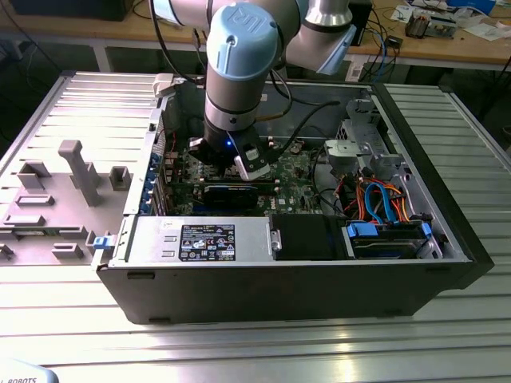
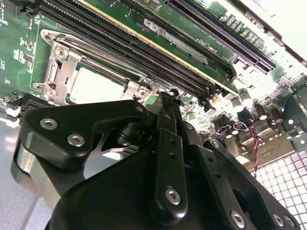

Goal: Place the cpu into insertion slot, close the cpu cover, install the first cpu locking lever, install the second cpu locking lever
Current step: 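Install the second cpu locking lever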

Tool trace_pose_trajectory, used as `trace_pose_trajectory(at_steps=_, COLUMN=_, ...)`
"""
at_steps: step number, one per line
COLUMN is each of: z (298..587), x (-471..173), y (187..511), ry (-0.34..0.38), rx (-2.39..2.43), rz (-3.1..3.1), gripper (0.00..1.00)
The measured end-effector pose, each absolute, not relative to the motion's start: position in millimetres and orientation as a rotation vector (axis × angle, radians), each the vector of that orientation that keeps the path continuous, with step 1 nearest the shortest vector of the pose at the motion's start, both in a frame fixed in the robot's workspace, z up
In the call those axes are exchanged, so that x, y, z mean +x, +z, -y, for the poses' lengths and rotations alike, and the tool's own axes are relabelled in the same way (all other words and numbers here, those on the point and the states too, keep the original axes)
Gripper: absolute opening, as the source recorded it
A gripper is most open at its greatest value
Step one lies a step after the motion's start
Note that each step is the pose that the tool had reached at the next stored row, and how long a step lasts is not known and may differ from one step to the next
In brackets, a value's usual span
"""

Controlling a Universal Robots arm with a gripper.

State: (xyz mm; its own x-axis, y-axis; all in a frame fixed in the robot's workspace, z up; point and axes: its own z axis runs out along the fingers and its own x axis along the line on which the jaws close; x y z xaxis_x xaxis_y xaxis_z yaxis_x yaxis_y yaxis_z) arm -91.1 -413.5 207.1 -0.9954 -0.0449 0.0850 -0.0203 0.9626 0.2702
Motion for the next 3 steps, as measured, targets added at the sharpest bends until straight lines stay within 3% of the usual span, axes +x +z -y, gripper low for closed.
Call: trace_pose_trajectory(at_steps=3, z=413.5, x=-91.1, y=207.1, ry=-0.414, rx=0.05, rz=3.021, gripper=0.11)
